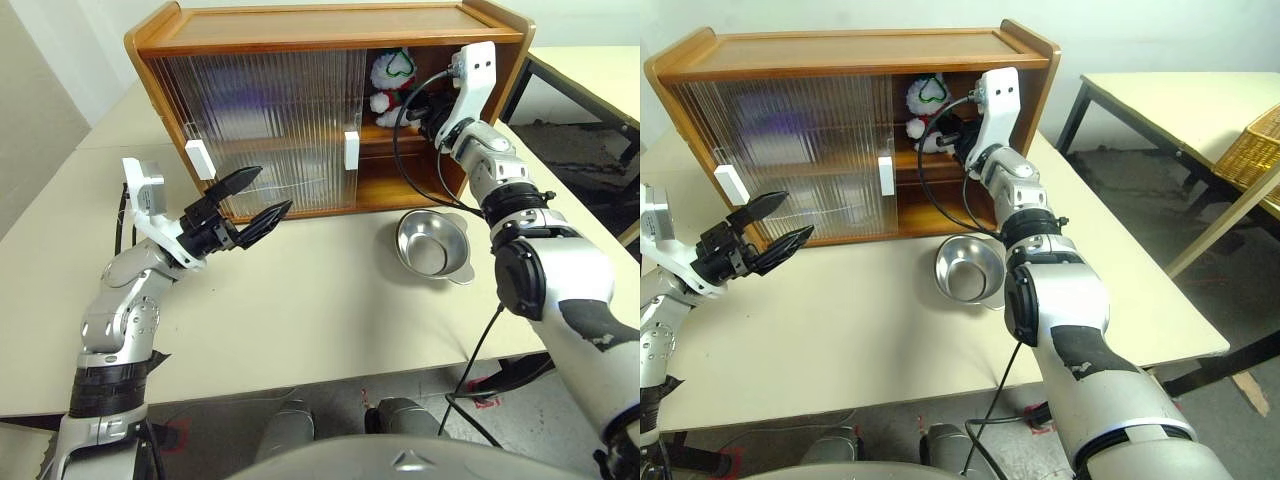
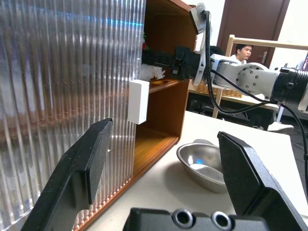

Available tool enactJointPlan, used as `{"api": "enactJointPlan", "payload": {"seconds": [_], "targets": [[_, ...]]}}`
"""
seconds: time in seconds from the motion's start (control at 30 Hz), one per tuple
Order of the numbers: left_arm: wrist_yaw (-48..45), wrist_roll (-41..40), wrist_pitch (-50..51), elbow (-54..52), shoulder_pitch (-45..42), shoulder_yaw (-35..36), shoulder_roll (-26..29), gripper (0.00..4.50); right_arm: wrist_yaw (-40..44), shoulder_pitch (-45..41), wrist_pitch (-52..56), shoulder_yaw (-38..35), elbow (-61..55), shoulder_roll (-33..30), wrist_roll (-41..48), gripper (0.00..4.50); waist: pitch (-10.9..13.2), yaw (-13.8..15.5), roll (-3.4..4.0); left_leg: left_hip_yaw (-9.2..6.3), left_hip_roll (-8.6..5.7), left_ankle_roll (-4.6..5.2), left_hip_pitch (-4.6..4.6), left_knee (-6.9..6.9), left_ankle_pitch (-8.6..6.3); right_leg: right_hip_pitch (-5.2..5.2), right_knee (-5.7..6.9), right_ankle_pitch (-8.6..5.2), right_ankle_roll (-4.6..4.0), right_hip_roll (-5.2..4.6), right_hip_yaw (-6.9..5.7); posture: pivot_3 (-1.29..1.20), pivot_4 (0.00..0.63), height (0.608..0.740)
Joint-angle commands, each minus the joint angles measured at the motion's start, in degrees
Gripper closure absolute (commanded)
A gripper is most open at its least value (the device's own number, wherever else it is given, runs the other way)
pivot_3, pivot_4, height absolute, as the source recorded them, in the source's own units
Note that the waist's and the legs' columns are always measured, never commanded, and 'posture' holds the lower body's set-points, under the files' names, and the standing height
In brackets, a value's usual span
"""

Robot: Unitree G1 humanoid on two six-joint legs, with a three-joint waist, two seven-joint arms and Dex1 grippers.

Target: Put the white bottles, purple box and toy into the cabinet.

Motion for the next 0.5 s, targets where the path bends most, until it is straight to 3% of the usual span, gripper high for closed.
{"api": "enactJointPlan", "payload": {"seconds": [0.03,0.1,0.37,0.5], "targets": [[-0.1,0.0,0.3,-0.1,-0.4,0.5,0.5,0.0,-0.9,-0.6,-0.7,0.0,1.1,-0.7,-1.3,4.46,0.0,0.0,0.0,0.01,0.03,0.0,0.0,-0.02,0.0,-0.01,0.0,0.0,0.0,0.01,-0.01,0.01,0.0,0.74],[-0.2,0.0,0.3,0.0,-0.4,0.5,0.5,0.0,-1.3,-0.5,-0.9,0.6,1.1,-1.0,-2.2,4.46,0.0,0.0,0.0,0.02,0.1,0.0,0.02,-0.04,0.0,-0.01,0.01,0.0,0.0,0.04,-0.02,0.01,0.0,0.74],[-0.4,0.1,0.1,0.2,-0.6,0.2,0.3,0.0,-2.7,-0.5,-0.8,0.7,0.8,-1.2,-3.7,1.69,0.0,-0.2,0.0,0.02,0.22,0.08,0.11,-0.04,0.05,0.01,0.04,0.09,0.05,0.16,-0.03,0.01,0.0,0.74],[-0.5,0.2,0.1,0.4,-1.0,-0.2,0.1,0.0,-2.5,-0.4,-0.3,0.4,-0.1,-1.4,-3.4,0.06,0.0,-0.2,0.0,0.01,0.24,0.1,0.12,-0.04,0.06,0.01,0.05,0.11,0.05,0.17,-0.03,0.0,0.0,0.74]]}}
